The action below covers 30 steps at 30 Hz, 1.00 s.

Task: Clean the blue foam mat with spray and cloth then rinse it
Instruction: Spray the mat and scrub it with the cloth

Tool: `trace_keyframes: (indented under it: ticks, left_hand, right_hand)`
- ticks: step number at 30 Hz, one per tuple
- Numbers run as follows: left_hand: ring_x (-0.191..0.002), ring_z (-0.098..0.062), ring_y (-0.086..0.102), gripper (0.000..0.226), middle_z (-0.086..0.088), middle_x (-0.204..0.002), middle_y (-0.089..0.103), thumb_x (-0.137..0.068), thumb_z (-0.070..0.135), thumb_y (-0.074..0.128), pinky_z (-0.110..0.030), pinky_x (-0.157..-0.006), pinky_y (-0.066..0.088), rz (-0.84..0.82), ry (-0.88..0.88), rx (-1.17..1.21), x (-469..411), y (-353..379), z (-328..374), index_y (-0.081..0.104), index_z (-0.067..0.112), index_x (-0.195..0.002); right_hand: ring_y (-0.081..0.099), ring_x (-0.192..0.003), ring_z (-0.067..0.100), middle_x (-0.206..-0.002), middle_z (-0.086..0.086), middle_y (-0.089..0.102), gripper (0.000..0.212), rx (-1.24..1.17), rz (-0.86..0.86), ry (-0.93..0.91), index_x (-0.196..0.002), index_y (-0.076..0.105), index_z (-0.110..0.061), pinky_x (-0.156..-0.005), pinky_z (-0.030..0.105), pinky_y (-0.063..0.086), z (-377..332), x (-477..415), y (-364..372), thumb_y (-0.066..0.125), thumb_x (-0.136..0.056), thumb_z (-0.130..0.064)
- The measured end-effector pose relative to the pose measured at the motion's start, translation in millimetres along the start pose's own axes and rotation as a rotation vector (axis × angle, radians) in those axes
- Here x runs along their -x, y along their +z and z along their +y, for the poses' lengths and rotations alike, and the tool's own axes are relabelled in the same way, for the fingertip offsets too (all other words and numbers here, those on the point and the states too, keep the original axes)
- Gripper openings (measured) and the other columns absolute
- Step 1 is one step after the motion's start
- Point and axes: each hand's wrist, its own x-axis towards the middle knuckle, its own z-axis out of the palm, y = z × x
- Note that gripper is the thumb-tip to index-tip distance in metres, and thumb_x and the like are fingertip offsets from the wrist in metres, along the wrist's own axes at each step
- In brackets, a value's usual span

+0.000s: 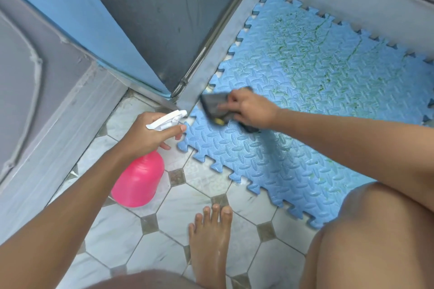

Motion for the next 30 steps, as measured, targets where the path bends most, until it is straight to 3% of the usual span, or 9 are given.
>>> trace_keyframes:
  ticks: [3,5,10,12,14,17,20,25,30]
  left_hand:
    - [-0.097,-0.014,0.075,0.05,-0.007,-0.093,0.078,-0.075,0.057,0.073,-0.05,-0.069,0.066,0.0,-0.037,0.072,0,1,-1,0.077,0.025,-0.113]
    - [-0.106,-0.019,0.075,0.046,-0.005,-0.104,0.079,-0.08,0.061,0.068,-0.049,-0.071,0.066,0.009,-0.039,0.113,-1,6,-1,0.076,0.03,-0.113]
    - [-0.113,-0.022,0.071,0.049,-0.004,-0.111,0.076,-0.09,0.058,0.061,-0.044,-0.088,0.063,0.016,0.003,0.106,-4,16,4,0.076,0.02,-0.117]
    - [-0.114,-0.022,0.071,0.042,-0.006,-0.112,0.076,-0.094,0.051,0.059,-0.049,-0.085,0.064,-0.001,0.013,0.088,-4,17,6,0.076,0.017,-0.113]
    - [-0.113,-0.022,0.072,0.042,-0.007,-0.111,0.076,-0.095,0.051,0.058,-0.053,-0.076,0.065,-0.023,0.009,0.094,-5,15,12,0.075,0.015,-0.109]
    - [-0.109,-0.022,0.073,0.054,-0.012,-0.11,0.076,-0.096,0.055,0.054,-0.053,-0.071,0.065,-0.101,0.0,0.085,-10,17,25,0.072,0.007,-0.112]
    - [-0.099,-0.012,0.075,0.058,-0.009,-0.111,0.075,-0.098,0.058,0.057,-0.054,-0.067,0.064,-0.2,-0.035,0.044,-20,35,39,0.072,0.003,-0.105]
    - [-0.114,-0.01,0.07,0.069,-0.004,-0.108,0.075,-0.082,0.078,0.059,-0.047,-0.064,0.065,-0.417,0.003,-0.112,-44,84,73,0.073,0.012,-0.094]
    - [-0.1,-0.02,0.075,0.065,-0.019,-0.1,0.075,-0.083,0.075,0.062,-0.045,-0.061,0.059,-0.633,-0.028,-0.132,-62,142,102,0.073,0.012,-0.092]
  right_hand:
    - [0.052,-0.107,0.034,-0.116,0.013,0.051,0.041,0.039,0.075,0.371,-0.137,0.058,-0.027,-0.09,0.047,0.05,39,-2,-24,0.059,-0.097,-0.032]
    - [0.052,-0.108,0.033,-0.119,0.012,0.05,0.043,0.074,0.055,0.389,-0.14,0.055,-0.026,-0.091,0.049,0.051,31,-1,-23,0.056,-0.097,-0.028]
    - [0.057,-0.095,0.025,-0.113,0.004,0.055,0.04,0.043,-0.183,-0.18,-0.134,0.059,-0.028,-0.074,0.039,0.054,-58,15,12,0.054,-0.095,-0.021]
    - [0.058,-0.092,0.024,-0.11,0.003,0.055,0.039,0.06,-0.29,-0.399,-0.131,0.06,-0.029,-0.061,0.035,0.052,-81,34,22,0.058,-0.092,-0.026]
    - [0.058,-0.09,0.022,-0.108,0.002,0.055,0.038,0.102,-0.3,-0.43,-0.129,0.062,-0.03,-0.052,0.03,0.047,-74,53,23,0.057,-0.091,-0.032]
    - [0.059,-0.095,0.024,-0.11,0.003,0.055,0.043,0.109,-0.203,-0.171,-0.129,0.059,-0.03,-0.057,0.033,0.052,-26,86,7,0.045,-0.089,-0.035]
    - [0.059,-0.101,0.03,-0.114,0.005,0.053,0.042,0.095,-0.081,0.223,-0.13,0.056,-0.032,-0.071,0.04,0.055,21,125,-14,0.05,-0.089,-0.023]
    - [0.054,-0.113,0.031,-0.122,0.012,0.055,0.046,-0.15,0.371,0.919,-0.125,0.063,-0.019,-0.095,0.034,0.041,73,183,-64,0.047,-0.087,0.001]
    - [0.056,-0.109,0.034,-0.117,0.015,0.061,0.045,-0.172,0.692,1.328,-0.117,0.063,-0.02,-0.089,0.035,0.045,110,265,-105,0.037,-0.084,-0.006]
